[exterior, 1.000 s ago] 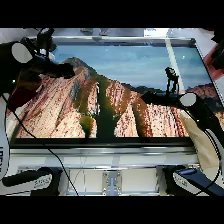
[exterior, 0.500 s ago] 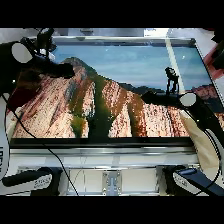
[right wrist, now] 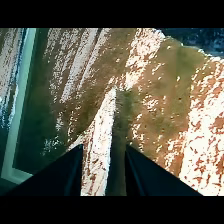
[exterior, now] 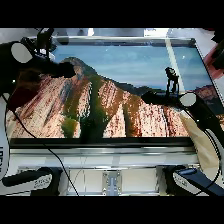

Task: Fold the shirts.

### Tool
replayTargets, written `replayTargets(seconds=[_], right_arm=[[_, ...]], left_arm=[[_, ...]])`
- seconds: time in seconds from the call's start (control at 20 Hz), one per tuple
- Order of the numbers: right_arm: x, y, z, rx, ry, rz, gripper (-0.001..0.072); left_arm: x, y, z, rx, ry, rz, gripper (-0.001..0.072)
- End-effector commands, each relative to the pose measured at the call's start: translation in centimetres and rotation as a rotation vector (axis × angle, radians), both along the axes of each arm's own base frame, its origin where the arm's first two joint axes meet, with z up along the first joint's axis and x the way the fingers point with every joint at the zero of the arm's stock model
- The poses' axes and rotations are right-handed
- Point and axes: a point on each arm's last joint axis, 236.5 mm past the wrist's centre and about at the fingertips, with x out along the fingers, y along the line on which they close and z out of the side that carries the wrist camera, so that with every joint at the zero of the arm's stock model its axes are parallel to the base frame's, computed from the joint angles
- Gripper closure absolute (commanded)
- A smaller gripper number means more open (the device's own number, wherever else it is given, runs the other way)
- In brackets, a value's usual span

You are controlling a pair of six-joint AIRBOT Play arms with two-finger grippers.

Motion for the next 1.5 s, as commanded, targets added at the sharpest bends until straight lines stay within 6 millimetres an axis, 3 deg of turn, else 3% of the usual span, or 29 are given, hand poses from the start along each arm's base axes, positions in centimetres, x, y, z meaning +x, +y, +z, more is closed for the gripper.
replayTargets(seconds=[0.0,0.1,0.15,0.3,0.4,0.45,0.65,0.75,0.9,1.1,1.3,1.45], right_arm=[[0.2,0.0,0.1,0.002,-0.007,-0.005,0.04],[0.8,-0.3,0.4,0.001,-0.032,-0.022,0.04],[0.9,-0.3,0.5,0.0,-0.037,-0.025,0.04],[0.9,-1.5,-0.2,-0.089,-0.053,-0.004,0.0381],[0.9,-2.2,-0.6,-0.14,-0.059,0.006,0.0276],[1.0,-2.2,-0.6,-0.14,-0.061,0.005,0.0258],[1.0,-2.2,-0.6,-0.138,-0.062,0.004,0.0258],[1.0,-2.0,-0.5,-0.12,-0.057,-0.007,0.0259],[1.0,-1.9,-0.4,-0.066,-0.024,-0.063,0.0258],[1.0,-1.5,-0.2,-0.001,0.009,-0.11,0.0258],[1.0,-0.9,0.2,0.052,0.023,-0.128,0.0259],[1.0,-0.5,0.4,0.082,0.03,-0.134,0.0259]], left_arm=[[1.1,0.4,0.6,0.018,-0.058,0.006,0.027],[3.4,3.0,1.3,0.154,-0.174,0.022,0.0272],[4.3,5.3,1.8,0.258,-0.222,0.049,0.0271],[5.7,15.3,3.9,0.626,-0.295,0.233,0.027],[6.2,21.2,5.3,0.7,-0.329,0.368,0.027],[6.2,24.3,5.0,0.697,-0.319,0.435,0.027],[3.0,37.2,-0.5,0.673,-0.119,0.69,0.0262],[1.3,41.7,-3.9,0.621,-0.034,0.779,0.0025],[-0.7,46.1,-9.9,0.549,0.095,0.839,0.0021],[-2.3,49.2,-16.9,0.545,0.229,0.857,0.001],[-1.9,51.4,-19.9,0.579,0.225,0.868,0.0011],[-0.5,52.2,-21.0,0.579,0.169,0.863,0.0042]])
